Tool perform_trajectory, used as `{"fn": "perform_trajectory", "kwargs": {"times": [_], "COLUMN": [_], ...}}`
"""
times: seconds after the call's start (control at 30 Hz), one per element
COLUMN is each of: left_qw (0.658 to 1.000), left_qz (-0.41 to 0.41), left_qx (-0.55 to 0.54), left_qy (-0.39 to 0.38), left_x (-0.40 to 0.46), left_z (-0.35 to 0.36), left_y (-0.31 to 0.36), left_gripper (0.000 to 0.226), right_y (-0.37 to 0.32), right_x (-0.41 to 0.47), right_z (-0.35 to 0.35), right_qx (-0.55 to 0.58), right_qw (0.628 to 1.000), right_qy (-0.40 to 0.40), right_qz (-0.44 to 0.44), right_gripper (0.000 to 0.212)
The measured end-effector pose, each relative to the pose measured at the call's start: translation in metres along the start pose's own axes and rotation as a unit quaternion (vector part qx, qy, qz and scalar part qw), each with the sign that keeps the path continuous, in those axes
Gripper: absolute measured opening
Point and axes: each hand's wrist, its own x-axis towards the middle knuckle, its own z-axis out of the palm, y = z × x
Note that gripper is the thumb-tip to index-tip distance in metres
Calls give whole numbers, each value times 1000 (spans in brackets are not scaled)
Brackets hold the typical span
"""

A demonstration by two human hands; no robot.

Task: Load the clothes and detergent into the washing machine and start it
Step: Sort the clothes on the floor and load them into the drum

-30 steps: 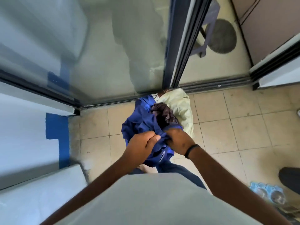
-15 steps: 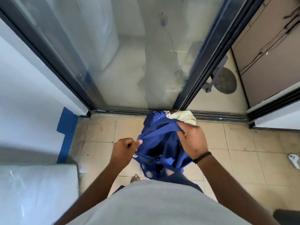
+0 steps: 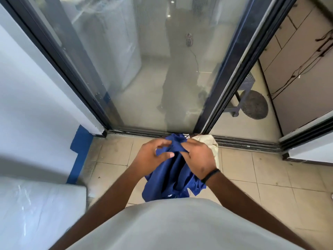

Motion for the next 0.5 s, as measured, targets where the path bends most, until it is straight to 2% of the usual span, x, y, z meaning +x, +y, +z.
{"fn": "perform_trajectory", "kwargs": {"times": [0.07,0.23,0.37,0.5], "left_qw": [1000,995,986,982], "left_qz": [11,36,40,46], "left_qx": [18,27,5,-16], "left_qy": [4,89,161,180], "left_x": [2,-5,-6,-8], "left_z": [9,31,35,31], "left_y": [5,10,20,28], "left_gripper": [8,20,13,23], "right_y": [5,40,71,99], "right_x": [-5,-6,-16,-29], "right_z": [7,16,39,58], "right_qx": [45,55,36,54], "right_qw": [999,999,988,955], "right_qy": [2,0,-146,-271], "right_qz": [-15,1,38,106], "right_gripper": [23,29,22,31]}}
